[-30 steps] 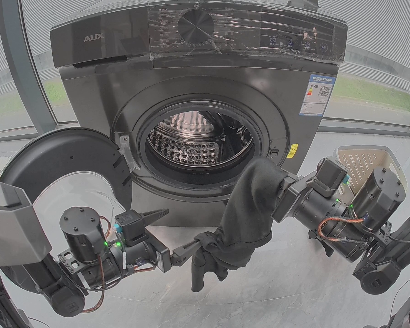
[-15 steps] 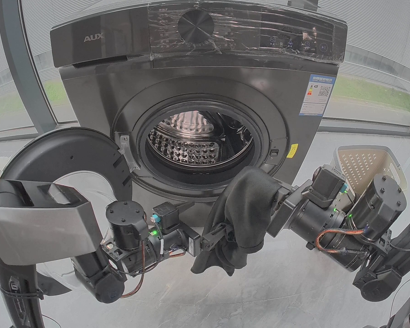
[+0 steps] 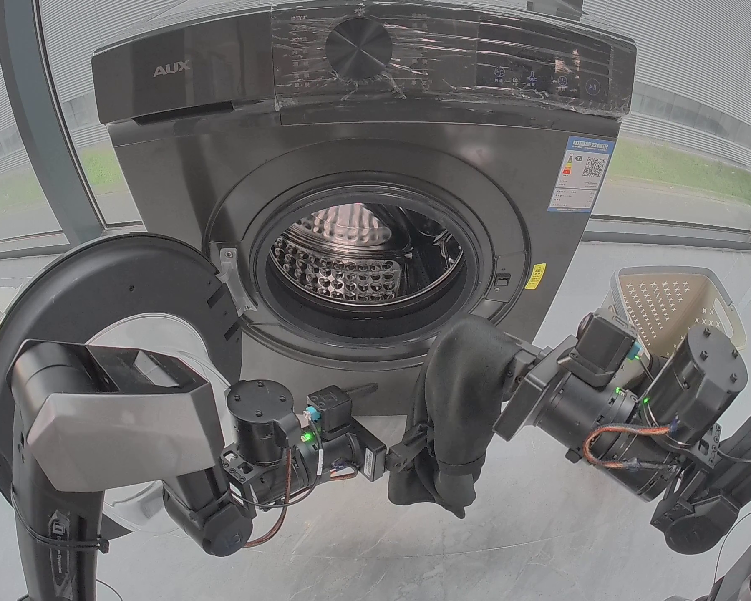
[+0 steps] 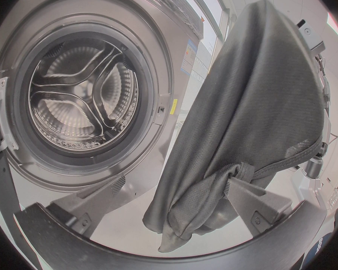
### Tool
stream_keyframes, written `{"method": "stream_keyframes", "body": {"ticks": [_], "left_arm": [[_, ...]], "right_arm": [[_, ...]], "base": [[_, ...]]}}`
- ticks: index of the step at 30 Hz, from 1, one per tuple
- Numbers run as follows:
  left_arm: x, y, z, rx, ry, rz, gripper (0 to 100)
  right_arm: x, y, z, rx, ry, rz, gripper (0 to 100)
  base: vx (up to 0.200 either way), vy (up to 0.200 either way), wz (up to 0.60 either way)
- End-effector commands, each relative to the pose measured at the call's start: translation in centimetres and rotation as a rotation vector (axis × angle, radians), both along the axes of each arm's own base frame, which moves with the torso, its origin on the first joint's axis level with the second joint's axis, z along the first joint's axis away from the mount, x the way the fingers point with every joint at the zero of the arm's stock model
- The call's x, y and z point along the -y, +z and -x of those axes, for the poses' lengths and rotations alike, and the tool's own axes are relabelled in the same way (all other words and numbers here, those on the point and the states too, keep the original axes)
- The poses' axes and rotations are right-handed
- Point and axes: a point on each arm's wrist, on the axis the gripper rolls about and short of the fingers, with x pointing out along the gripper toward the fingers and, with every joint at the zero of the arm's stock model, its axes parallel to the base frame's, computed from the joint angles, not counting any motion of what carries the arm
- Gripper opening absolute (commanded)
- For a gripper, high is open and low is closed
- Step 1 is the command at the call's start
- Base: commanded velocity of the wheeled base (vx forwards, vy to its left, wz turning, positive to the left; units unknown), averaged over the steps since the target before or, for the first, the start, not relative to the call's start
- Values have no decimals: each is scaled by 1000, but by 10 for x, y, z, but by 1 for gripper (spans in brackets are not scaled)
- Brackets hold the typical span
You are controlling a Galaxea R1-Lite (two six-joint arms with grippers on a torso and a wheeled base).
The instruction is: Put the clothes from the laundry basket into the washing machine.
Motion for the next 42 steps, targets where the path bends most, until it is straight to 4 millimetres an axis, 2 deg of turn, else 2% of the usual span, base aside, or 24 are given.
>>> {"method": "stream_keyframes", "body": {"ticks": [1, 4, 7, 12, 14, 19, 21, 27, 30, 32, 34, 42], "left_arm": [[-14, 9, -1, 16, 44, 1, 100], [-23, 9, -2, 22, 81, -20, 100], [-32, 13, 6, 10, 82, -35, 100], [-33, 11, 9, 0, 74, -41, 100], [-29, 11, 9, 5, 60, -39, 100], [-27, 11, 8, 7, 55, -35, 100], [-26, 10, 7, 6, 54, -34, 100], [-18, -9, -9, 0, 69, -44, 100], [-17, -19, -16, -10, 78, -49, 100], [-17, -19, -16, -10, 78, -49, 100], [-18, -25, -33, 13, 113, -38, 100], [-18, -34, -61, 60, 193, -21, 100]], "right_arm": [[5, -9, -23, -18, -80, 12, 0], [6, -6, -32, -6, -109, 0, 0], [6, -3, -38, 11, -117, -9, 0], [-1, -2, -45, 23, -113, -19, 0], [-9, -3, -50, 33, -99, -19, 0], [-16, -9, -49, 22, -77, -3, 0], [-25, -10, -41, 22, -27, -2, 0], [-41, -12, -24, 17, 46, 3, 0], [-44, -12, -20, 15, 60, 5, 0], [-44, -12, -20, 15, 60, 5, 0], [-44, -12, -18, 13, 66, 6, 0], [-43, -14, -9, -1, 82, 18, 0]], "base": [[0, 0, 0], [0, 0, 0], [0, 0, 0], [0, 0, 0], [0, 0, 0], [0, 0, 0], [0, 0, 0], [0, 0, 0], [0, 0, 0], [0, 0, 0], [0, 0, 0], [0, 0, 0]]}}
